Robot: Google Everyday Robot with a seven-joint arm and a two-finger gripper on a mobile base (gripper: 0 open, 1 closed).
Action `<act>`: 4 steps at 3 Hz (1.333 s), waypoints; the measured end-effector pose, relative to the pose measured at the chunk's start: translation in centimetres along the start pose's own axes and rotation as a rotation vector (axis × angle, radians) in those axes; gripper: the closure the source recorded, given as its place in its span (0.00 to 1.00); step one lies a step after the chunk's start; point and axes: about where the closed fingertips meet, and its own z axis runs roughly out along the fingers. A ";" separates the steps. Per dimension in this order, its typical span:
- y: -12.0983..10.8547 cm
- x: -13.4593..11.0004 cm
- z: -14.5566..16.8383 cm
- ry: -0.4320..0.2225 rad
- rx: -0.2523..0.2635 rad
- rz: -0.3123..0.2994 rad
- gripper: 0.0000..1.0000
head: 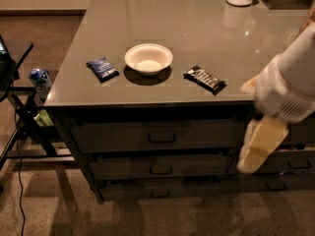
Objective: Open bottom drawer
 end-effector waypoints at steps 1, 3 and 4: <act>4.0 -0.9 6.8 -0.026 -0.091 -0.005 0.00; 6.3 0.1 9.8 -0.002 -0.130 -0.012 0.00; 9.7 2.2 16.0 0.036 -0.175 -0.002 0.00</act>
Offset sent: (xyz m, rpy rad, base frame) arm -0.0146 0.0288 -0.0542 0.0462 0.0575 0.0262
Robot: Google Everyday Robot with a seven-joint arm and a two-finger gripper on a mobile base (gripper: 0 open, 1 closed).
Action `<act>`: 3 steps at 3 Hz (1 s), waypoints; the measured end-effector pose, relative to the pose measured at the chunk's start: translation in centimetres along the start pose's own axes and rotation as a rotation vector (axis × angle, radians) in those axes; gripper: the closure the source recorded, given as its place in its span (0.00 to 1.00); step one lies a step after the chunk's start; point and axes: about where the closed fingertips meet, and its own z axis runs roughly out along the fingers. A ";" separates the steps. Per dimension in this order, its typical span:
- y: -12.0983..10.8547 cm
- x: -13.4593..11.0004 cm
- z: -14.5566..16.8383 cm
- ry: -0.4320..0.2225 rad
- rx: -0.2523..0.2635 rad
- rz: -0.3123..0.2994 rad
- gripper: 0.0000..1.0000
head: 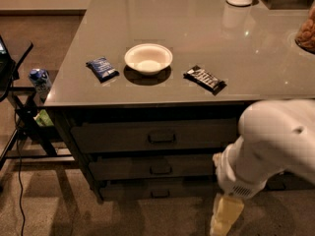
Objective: Open bottom drawer
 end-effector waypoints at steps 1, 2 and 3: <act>0.8 1.3 5.3 0.020 -0.025 0.016 0.00; 1.0 2.4 9.8 0.045 -0.073 0.049 0.00; 1.1 2.4 10.2 0.045 -0.081 0.057 0.00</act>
Offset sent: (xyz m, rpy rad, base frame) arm -0.0147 -0.0010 -0.1608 -0.0343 0.1739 -0.0682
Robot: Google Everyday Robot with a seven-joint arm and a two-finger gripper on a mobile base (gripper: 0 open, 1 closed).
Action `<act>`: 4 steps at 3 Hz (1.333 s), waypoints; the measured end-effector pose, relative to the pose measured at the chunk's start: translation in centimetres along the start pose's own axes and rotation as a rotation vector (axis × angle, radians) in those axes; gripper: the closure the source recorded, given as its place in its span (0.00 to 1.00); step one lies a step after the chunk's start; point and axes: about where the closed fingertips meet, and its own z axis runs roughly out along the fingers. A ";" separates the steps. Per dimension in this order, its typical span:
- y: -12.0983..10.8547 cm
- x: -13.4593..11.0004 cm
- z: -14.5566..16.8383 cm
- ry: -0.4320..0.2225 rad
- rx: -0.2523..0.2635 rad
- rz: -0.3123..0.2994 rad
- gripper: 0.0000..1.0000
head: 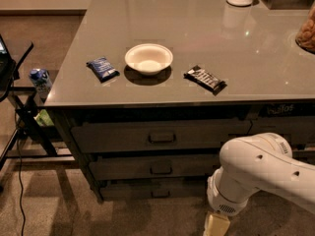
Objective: Open bottom drawer
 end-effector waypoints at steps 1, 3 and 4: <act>0.1 0.2 0.3 -0.010 -0.010 0.000 0.00; -3.6 2.4 12.6 -0.054 -0.092 0.127 0.00; -3.6 2.4 12.6 -0.054 -0.092 0.127 0.00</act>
Offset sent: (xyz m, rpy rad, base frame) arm 0.0043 -0.0109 -0.1309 0.0731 0.1450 -0.1293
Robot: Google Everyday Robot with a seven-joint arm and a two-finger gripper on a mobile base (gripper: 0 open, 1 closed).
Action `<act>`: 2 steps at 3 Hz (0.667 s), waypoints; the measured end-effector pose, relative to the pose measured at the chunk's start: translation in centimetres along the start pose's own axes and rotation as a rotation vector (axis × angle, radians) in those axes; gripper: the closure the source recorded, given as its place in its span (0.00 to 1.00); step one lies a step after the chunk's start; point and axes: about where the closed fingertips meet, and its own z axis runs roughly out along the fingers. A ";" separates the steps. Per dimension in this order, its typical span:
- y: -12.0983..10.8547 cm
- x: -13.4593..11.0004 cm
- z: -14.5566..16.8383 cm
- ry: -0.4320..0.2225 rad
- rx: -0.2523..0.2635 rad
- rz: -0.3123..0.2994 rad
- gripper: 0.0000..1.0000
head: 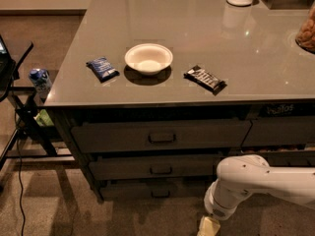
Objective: Open bottom drawer
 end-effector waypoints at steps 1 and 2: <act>-0.7 0.5 1.7 0.027 -0.013 0.018 0.00; -5.1 0.6 6.8 0.065 -0.006 0.053 0.00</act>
Offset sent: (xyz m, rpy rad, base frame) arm 0.0399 -0.0104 -0.0946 -0.0889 0.0636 -0.0532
